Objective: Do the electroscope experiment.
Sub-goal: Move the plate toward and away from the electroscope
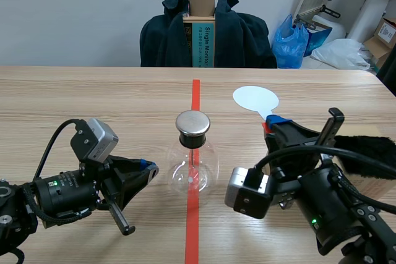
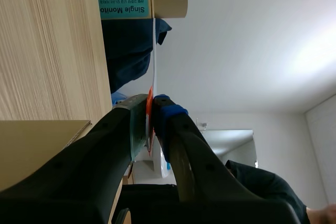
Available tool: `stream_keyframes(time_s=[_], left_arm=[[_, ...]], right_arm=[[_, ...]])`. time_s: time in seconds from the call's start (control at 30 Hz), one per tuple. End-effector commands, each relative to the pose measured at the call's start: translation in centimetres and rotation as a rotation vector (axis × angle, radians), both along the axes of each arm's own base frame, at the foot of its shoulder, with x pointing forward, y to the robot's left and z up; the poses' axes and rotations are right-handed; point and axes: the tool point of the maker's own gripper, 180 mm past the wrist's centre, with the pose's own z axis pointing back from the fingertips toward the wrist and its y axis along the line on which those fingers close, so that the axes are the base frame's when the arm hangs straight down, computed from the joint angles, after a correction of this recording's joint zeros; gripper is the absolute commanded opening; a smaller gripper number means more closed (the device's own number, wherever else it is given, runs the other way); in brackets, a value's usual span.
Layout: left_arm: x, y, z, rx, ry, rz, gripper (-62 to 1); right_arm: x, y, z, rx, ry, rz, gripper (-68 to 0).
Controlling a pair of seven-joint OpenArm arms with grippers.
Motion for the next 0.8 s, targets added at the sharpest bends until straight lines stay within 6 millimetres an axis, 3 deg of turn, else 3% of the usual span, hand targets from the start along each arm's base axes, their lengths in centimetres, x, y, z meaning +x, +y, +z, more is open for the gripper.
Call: stream_keyframes(time_s=[0.0,0.77], left_arm=[[0.4,-0.4,1.2,-0.033,-0.029,0.0,-59.2],[0.4,-0.4,1.2,-0.033,-0.029,0.0,-59.2]], right_arm=[[0.3,0.1,0.8,0.003,-0.031,0.017,-66.8],[-3.5,5.6,0.9,0.001,-0.046,0.389,-66.8]])
